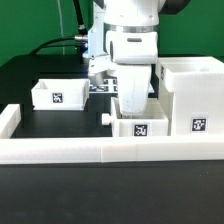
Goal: Assemble drawer
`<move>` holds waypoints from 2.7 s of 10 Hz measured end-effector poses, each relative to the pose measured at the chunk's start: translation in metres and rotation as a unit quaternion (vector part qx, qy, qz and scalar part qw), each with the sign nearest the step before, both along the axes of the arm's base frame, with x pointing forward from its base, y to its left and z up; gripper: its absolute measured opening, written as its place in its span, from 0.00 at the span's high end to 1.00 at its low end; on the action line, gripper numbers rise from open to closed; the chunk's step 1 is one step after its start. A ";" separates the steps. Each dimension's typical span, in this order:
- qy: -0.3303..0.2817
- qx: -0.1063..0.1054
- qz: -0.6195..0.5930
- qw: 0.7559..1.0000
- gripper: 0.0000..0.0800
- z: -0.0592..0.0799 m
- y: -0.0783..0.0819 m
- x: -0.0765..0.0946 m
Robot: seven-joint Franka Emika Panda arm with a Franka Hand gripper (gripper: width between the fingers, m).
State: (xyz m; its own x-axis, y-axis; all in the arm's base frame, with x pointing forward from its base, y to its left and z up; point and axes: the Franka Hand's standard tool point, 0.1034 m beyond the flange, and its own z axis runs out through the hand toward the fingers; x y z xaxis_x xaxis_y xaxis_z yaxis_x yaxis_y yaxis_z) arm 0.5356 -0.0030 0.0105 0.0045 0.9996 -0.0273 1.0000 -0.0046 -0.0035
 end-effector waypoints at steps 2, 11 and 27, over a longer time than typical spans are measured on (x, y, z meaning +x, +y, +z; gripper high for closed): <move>0.002 0.000 0.001 1.000 0.95 -0.002 0.000 -0.003; 0.003 0.001 -0.007 1.000 0.95 -0.003 0.003 -0.003; -0.008 -0.004 -0.008 1.000 0.95 -0.003 0.017 0.001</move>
Offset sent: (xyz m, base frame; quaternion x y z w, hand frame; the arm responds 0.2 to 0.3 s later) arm 0.0050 0.0079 -0.0025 0.0018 -0.0004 -0.0021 1.0000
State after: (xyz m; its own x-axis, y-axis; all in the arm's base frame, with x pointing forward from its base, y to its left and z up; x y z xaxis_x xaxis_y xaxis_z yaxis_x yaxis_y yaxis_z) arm 0.5370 0.0136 0.0076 0.0205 0.9992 -0.0345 0.9997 -0.0201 0.0122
